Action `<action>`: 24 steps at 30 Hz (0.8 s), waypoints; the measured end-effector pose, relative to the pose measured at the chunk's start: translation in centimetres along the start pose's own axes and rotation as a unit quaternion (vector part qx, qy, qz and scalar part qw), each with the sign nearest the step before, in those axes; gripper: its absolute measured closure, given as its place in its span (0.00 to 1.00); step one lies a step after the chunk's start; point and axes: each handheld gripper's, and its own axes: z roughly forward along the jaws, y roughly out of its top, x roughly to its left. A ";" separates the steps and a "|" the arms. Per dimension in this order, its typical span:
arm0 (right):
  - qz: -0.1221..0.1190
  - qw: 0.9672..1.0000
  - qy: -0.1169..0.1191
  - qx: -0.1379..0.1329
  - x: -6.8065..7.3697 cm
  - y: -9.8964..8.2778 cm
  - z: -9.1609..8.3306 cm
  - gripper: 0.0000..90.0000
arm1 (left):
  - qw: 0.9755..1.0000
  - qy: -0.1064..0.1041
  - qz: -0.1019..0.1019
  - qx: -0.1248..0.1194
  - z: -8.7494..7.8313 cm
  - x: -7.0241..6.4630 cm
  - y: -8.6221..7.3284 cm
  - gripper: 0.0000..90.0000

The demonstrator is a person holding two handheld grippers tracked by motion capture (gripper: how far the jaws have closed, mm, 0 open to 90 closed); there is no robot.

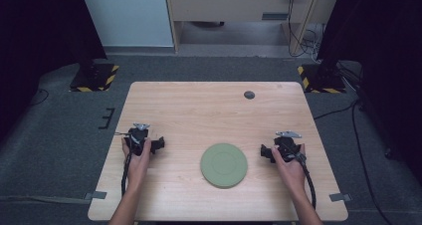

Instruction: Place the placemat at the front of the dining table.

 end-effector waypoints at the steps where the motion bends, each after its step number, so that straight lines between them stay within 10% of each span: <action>1: -0.001 1.000 0.000 0.000 -0.1 -0.1 -0.1 0.00 | 1.000 -0.007 0.007 0.000 -0.1 0.0 -0.1 0.00; 13: -0.041 0.998 0.039 -0.004 0.0 -0.3 -0.8 0.06 | 0.999 -0.021 0.024 -0.007 -0.9 -0.1 -0.9 0.03; 24: -0.096 0.991 0.091 -0.032 1.9 -1.2 -4.1 0.06 | 0.994 -0.072 0.075 -0.034 -3.6 -3.3 -1.6 0.02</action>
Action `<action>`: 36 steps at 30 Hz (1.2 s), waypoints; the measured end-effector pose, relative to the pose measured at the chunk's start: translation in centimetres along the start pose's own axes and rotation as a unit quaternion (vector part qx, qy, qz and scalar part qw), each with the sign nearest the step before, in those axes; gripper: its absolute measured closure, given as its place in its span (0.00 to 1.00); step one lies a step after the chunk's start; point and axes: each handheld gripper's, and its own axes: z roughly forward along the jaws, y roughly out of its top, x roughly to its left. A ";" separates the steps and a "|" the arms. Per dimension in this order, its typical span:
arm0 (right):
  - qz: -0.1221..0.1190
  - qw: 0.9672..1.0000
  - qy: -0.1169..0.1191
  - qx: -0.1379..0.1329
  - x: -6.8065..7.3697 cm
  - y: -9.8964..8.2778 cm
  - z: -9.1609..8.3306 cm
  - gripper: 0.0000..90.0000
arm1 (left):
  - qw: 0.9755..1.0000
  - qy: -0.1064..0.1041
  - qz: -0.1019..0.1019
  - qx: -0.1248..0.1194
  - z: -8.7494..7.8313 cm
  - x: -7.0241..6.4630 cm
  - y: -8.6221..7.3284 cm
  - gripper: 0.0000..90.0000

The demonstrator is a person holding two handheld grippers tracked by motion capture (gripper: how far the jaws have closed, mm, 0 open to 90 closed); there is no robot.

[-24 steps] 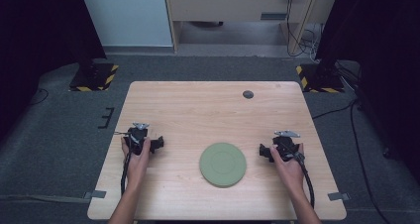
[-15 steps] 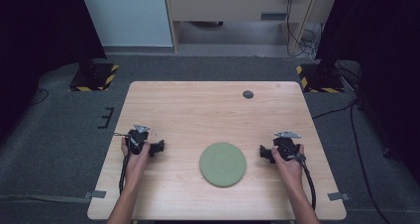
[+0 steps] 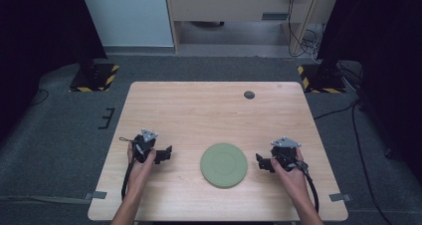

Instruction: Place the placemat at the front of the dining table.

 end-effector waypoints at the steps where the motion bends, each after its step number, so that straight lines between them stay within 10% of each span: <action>1: -0.002 1.000 0.002 -0.001 0.1 -0.1 -0.1 0.06 | 1.000 -0.003 0.002 -0.002 -0.2 -0.2 -0.1 0.02; 36: -0.053 0.997 0.056 -0.007 3.5 -1.3 -0.7 0.09 | 0.991 -0.108 0.079 -0.010 -0.5 -8.0 -0.2 0.02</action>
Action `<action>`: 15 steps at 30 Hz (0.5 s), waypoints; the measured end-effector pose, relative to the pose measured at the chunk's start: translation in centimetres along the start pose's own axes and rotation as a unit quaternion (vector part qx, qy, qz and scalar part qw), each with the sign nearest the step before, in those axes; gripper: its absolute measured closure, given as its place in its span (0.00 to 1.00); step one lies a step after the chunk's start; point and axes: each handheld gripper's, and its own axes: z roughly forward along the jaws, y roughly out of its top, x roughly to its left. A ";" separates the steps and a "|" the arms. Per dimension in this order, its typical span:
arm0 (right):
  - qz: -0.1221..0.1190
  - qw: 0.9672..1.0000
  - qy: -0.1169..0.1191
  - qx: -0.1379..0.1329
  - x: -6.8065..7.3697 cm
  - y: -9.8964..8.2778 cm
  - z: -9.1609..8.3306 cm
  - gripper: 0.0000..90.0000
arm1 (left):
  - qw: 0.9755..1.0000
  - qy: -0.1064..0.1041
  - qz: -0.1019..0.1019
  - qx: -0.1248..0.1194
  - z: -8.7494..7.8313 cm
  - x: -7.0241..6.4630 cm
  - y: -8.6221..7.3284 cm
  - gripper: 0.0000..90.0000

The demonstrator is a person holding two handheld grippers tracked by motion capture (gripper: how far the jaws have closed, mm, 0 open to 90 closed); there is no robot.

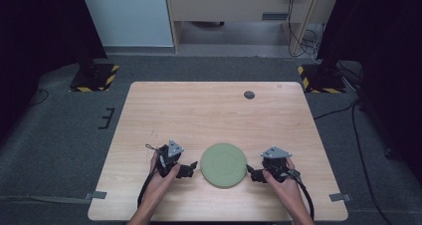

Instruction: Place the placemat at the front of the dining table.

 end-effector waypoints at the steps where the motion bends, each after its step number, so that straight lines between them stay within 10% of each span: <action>1: -0.003 1.000 -0.001 0.002 0.1 0.0 0.1 0.09 | 1.000 -0.002 0.002 0.001 0.1 -0.2 0.0 0.02; 15: -0.009 1.000 0.003 0.006 0.5 0.0 0.3 0.08 | 1.000 -0.021 0.012 0.008 1.1 -1.5 -0.1 0.03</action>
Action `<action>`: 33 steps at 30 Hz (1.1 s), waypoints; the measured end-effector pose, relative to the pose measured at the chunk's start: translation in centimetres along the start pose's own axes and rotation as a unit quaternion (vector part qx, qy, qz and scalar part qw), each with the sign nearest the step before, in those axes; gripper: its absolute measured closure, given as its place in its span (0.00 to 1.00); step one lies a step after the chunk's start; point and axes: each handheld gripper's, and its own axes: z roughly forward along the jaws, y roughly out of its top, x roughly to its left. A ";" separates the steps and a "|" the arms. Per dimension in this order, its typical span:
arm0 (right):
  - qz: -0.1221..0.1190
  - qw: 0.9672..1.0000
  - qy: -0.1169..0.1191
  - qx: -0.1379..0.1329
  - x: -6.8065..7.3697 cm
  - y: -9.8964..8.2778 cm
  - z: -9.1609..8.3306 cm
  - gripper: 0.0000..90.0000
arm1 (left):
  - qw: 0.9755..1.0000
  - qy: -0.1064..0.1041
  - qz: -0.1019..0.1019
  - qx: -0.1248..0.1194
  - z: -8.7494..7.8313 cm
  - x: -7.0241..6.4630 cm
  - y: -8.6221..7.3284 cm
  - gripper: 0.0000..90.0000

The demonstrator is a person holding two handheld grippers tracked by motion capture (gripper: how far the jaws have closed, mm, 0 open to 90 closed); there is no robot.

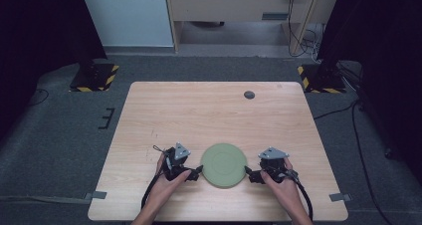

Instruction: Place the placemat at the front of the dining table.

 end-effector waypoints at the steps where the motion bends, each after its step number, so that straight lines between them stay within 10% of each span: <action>1: -0.001 1.000 -0.001 0.000 0.0 0.0 0.0 0.08 | 1.000 0.005 0.001 -0.002 0.0 -0.1 0.0 0.03; 33: 0.001 0.999 -0.033 -0.007 0.4 0.3 0.3 0.07 | 1.000 0.018 0.001 -0.005 0.4 -0.4 0.1 0.01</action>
